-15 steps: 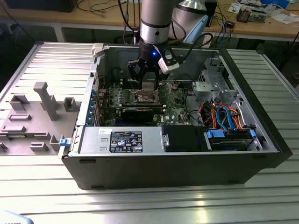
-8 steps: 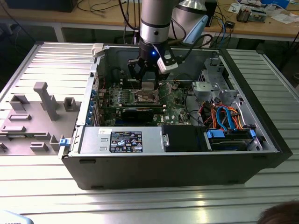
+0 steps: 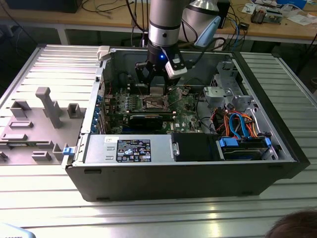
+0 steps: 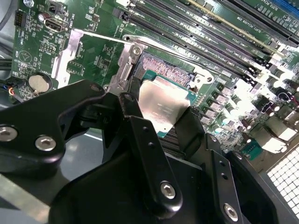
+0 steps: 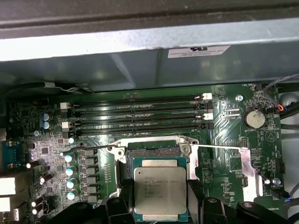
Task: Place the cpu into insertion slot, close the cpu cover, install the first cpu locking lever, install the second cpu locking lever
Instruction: 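Install the second cpu locking lever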
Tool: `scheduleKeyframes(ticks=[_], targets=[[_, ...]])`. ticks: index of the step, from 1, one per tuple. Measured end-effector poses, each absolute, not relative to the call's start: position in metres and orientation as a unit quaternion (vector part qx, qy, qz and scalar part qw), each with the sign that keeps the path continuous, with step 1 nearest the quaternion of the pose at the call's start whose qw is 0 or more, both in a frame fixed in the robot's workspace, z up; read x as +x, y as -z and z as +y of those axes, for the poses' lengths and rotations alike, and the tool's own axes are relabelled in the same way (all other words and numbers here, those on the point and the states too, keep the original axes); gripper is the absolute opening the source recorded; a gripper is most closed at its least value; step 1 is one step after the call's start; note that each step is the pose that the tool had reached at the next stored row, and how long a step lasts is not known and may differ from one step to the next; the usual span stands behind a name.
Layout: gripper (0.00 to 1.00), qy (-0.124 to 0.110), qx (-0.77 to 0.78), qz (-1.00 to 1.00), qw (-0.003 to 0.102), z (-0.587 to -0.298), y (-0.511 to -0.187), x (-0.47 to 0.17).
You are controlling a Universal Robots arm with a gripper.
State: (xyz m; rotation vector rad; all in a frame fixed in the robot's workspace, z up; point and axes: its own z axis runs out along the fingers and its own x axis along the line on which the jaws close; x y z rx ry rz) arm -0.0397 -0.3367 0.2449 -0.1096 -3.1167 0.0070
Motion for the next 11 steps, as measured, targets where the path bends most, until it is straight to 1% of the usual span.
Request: scheduleKeyframes(ticks=[11], targets=[[0.55, -0.002, -0.064, -0.998, 0.012, -0.3367, -0.2445, -0.0397]])
